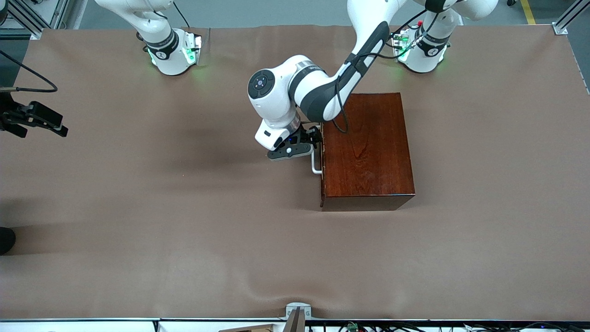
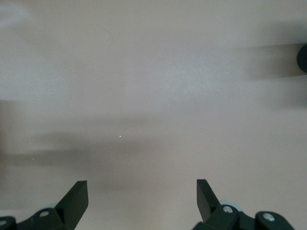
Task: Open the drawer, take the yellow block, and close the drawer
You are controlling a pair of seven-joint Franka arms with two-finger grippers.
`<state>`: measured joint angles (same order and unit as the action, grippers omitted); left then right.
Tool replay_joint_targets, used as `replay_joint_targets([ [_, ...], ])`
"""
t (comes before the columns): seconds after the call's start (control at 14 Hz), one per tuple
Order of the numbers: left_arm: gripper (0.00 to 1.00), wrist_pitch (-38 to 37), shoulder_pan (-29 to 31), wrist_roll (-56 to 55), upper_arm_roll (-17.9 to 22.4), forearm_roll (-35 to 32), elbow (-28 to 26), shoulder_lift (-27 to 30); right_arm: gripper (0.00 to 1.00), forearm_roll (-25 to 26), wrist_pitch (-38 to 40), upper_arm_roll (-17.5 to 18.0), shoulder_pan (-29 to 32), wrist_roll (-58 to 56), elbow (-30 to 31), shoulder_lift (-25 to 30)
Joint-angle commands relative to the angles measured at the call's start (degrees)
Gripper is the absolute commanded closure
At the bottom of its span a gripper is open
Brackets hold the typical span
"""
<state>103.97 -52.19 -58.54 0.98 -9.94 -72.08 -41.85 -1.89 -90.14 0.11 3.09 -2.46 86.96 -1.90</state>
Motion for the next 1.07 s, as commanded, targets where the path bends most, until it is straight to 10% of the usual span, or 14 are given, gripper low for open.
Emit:
replay_joint_targets([
  [0.0, 0.0, -0.87, 0.07, 0.79, -0.19, -1.57, 1.33, -1.65, 0.0, -0.92, 0.22, 0.77, 1.13, -0.62, -0.21, 0.32],
  [1.0, 0.0, -0.08, 0.07, -0.17, -0.1, -1.22, 1.5, -2.62, 0.0, -0.83, 0.31, 0.77, 1.13, -0.62, -0.21, 0.32],
])
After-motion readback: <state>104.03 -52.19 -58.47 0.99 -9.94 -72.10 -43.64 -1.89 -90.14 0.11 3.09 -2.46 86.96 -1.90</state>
